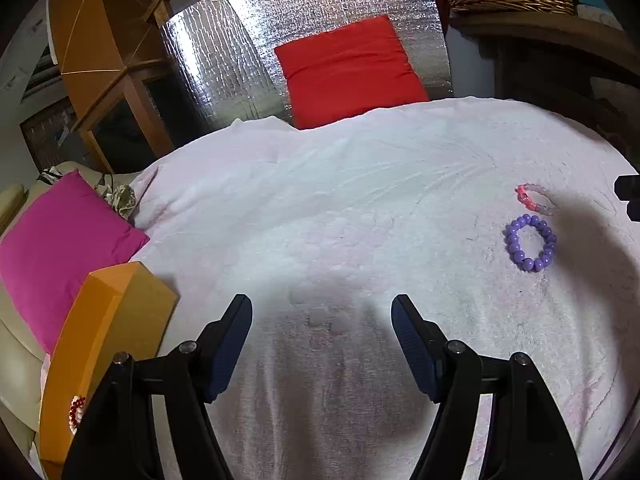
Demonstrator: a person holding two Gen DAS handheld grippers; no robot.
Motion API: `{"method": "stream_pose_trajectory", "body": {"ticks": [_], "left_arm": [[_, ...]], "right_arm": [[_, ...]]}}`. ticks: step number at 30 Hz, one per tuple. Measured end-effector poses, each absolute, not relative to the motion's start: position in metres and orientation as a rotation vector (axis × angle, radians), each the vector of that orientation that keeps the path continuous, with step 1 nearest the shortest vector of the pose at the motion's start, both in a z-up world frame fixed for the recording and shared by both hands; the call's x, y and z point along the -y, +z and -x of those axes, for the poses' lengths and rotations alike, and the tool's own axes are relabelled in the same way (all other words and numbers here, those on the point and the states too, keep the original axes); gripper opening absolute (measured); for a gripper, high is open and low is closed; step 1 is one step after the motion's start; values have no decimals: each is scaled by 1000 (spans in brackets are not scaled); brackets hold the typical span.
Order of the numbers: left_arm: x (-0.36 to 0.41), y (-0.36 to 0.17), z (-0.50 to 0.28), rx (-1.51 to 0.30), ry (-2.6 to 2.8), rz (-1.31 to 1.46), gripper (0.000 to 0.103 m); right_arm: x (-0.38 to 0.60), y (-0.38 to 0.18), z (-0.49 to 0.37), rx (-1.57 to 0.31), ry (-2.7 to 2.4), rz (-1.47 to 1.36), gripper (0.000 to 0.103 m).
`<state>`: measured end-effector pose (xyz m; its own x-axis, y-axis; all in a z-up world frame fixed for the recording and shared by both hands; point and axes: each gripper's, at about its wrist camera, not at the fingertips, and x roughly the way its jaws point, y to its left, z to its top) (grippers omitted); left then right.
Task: Organize jewelry
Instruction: 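Move both tools back over the purple and pink-clear bead bracelets, then grasp the purple bead bracelet with the left tool while the right tool grasps the pink-clear bracelet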
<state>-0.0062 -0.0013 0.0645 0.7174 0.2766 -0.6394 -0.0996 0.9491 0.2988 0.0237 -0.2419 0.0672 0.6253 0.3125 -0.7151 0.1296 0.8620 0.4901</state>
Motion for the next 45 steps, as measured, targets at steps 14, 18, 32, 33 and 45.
{"method": "stream_pose_trajectory", "body": {"ticks": [14, 18, 32, 33, 45], "left_arm": [[14, 59, -5, -812, 30, -114, 73], [24, 54, -17, -859, -88, -21, 73], [62, 41, -65, -919, -228, 133, 74], [62, 41, -64, -916, -231, 134, 72], [40, 48, -52, -928, -239, 119, 9]], "right_arm": [[254, 66, -26, -910, 98, -540, 39], [260, 64, -34, -914, 85, -558, 39], [284, 57, -47, -897, 51, -645, 40], [285, 56, -49, -896, 56, -648, 40], [238, 46, -86, -950, 157, -561, 40]]}}
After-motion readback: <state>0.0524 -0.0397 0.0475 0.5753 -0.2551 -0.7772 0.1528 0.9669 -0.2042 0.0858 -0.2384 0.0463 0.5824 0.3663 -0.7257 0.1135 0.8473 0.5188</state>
